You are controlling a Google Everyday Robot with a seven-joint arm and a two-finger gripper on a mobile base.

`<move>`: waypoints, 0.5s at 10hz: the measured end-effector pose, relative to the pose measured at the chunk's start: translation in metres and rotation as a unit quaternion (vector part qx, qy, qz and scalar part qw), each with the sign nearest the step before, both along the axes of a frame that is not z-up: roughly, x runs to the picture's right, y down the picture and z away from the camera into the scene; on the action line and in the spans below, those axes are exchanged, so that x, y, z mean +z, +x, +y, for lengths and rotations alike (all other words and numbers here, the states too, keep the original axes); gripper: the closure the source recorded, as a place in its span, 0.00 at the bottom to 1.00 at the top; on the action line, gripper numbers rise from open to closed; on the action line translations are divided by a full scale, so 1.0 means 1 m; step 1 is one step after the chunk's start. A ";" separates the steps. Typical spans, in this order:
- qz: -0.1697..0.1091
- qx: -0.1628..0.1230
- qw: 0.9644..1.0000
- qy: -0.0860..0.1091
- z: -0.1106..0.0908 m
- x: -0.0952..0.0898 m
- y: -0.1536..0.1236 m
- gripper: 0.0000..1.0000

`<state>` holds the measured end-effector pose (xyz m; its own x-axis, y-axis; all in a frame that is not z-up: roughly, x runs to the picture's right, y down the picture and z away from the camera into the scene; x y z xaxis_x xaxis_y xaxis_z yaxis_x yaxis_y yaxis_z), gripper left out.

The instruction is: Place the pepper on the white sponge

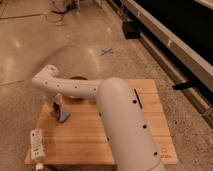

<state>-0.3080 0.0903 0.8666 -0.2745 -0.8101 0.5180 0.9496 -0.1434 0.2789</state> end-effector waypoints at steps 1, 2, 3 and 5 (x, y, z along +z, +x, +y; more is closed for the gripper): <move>0.001 0.002 1.000 0.003 0.000 0.007 0.002 0.38; 0.004 0.004 1.000 0.005 0.002 0.012 0.005 0.28; 0.006 0.004 1.000 0.004 0.004 0.016 0.009 0.22; 0.009 0.004 1.000 0.000 0.010 0.022 0.015 0.20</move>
<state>-0.2925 0.1002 0.8885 -0.2580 -0.8125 0.5227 0.9557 -0.1352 0.2616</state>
